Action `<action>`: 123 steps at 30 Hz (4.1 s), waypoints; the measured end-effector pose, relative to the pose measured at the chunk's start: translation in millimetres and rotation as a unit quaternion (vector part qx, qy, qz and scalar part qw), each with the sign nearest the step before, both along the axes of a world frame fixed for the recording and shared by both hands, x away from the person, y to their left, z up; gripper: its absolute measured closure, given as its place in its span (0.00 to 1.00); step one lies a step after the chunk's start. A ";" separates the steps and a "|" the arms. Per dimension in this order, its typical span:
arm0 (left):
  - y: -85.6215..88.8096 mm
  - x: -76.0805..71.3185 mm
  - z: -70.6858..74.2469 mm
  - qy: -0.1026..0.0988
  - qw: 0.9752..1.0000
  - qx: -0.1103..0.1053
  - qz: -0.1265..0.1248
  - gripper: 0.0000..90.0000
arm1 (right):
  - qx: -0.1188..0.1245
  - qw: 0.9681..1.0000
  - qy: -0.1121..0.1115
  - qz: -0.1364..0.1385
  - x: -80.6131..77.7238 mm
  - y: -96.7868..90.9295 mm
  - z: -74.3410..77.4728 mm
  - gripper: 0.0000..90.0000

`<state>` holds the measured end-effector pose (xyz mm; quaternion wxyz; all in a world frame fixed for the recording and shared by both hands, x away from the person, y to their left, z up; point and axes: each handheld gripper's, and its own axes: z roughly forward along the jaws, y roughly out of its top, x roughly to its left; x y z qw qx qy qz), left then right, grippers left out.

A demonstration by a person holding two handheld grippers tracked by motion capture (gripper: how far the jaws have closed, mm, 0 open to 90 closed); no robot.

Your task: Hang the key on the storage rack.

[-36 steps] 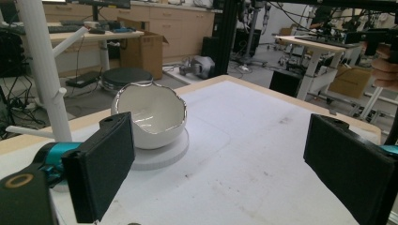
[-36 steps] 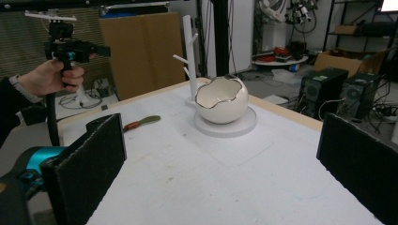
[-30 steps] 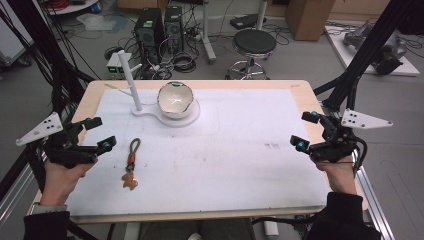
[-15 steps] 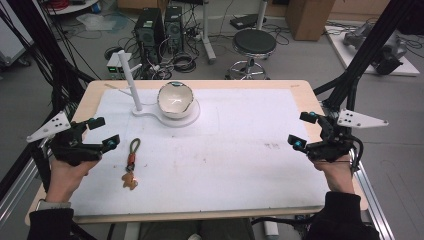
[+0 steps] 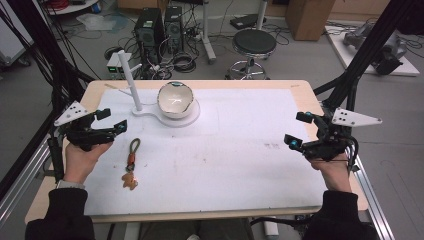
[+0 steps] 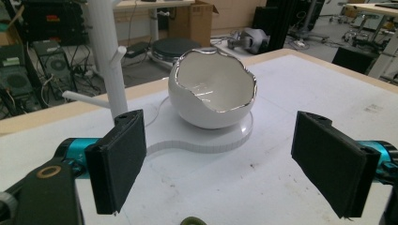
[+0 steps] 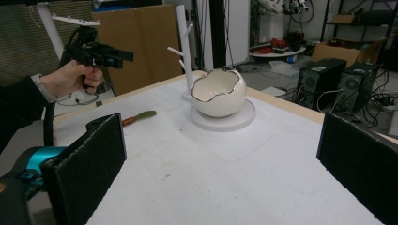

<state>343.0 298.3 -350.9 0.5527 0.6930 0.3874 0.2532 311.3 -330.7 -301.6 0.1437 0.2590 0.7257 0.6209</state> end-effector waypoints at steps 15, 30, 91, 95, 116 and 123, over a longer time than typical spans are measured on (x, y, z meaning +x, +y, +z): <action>-0.5 23.2 -31.2 0.104 0.994 0.045 0.002 0.20 | -0.014 1.000 0.006 0.001 3.4 5.5 -3.9 0.01; -4.8 52.0 -64.9 0.205 0.974 0.093 0.023 0.19 | -0.016 1.000 0.013 0.009 5.2 7.6 -6.9 0.01; -12.5 26.3 -20.6 0.155 0.982 0.107 0.030 0.93 | -0.039 0.999 0.015 0.030 7.2 18.4 -12.9 0.01; -5.8 9.2 14.9 0.104 0.990 0.090 0.031 0.93 | -0.041 0.999 0.016 0.030 8.2 20.7 -13.1 0.01; -1.7 3.4 85.2 0.043 0.995 0.078 0.047 0.93 | -0.046 0.998 0.012 0.043 8.3 28.1 -11.5 0.01; -2.2 27.6 77.6 0.054 0.995 0.070 0.056 0.93 | -0.043 0.998 0.014 0.040 9.4 25.7 -11.5 0.01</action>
